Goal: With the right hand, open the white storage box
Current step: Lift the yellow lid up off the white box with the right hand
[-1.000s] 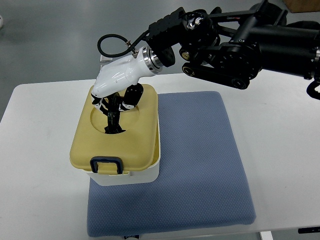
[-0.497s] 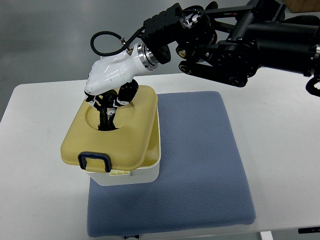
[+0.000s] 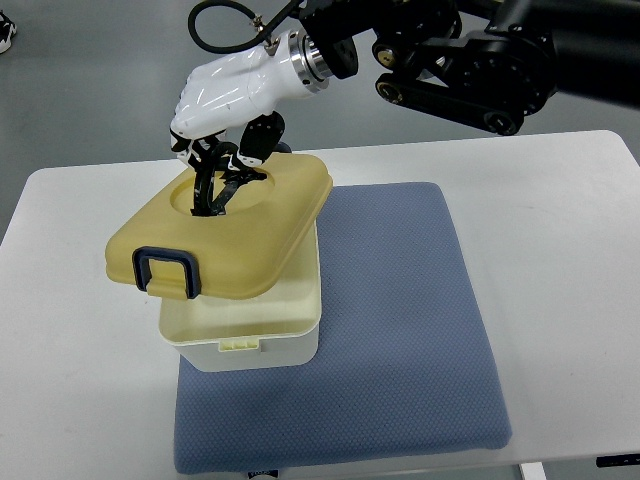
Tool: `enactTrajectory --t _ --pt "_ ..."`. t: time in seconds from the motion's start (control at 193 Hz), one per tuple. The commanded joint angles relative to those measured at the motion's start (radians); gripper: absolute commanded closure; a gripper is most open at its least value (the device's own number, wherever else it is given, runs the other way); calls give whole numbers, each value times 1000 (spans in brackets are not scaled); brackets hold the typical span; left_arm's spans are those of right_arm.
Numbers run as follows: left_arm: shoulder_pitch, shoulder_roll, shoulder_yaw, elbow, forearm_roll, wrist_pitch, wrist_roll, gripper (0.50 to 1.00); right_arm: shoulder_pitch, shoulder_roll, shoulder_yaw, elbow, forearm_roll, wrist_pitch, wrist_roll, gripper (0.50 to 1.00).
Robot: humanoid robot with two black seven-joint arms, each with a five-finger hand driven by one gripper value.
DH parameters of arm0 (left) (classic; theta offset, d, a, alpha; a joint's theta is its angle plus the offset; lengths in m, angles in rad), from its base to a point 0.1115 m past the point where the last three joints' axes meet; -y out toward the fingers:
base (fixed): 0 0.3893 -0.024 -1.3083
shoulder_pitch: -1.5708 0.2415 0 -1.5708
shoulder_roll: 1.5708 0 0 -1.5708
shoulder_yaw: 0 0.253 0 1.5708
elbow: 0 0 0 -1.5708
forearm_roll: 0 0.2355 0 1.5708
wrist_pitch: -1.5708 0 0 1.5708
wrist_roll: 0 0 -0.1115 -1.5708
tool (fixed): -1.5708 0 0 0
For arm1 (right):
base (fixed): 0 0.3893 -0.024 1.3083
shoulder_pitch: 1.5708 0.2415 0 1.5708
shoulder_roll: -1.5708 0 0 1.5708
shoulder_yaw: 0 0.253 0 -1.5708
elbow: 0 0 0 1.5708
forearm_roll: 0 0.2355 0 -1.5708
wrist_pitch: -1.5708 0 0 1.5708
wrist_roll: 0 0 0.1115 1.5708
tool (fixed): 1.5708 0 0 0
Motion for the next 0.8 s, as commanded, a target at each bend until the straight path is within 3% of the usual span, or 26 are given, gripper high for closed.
enactTrajectory --t 0.0,0.477,0.793 --pt "0 0 0 0 0 0 0 500 21 -54 23 12 5 1 0 1000" --pt "0 0 0 0 0 0 0 500 33 -312 43 64 11 -1 0 1000" --pt "0 0 0 0 0 0 0 500 -18 -393 40 73 6 -22 0 1000"
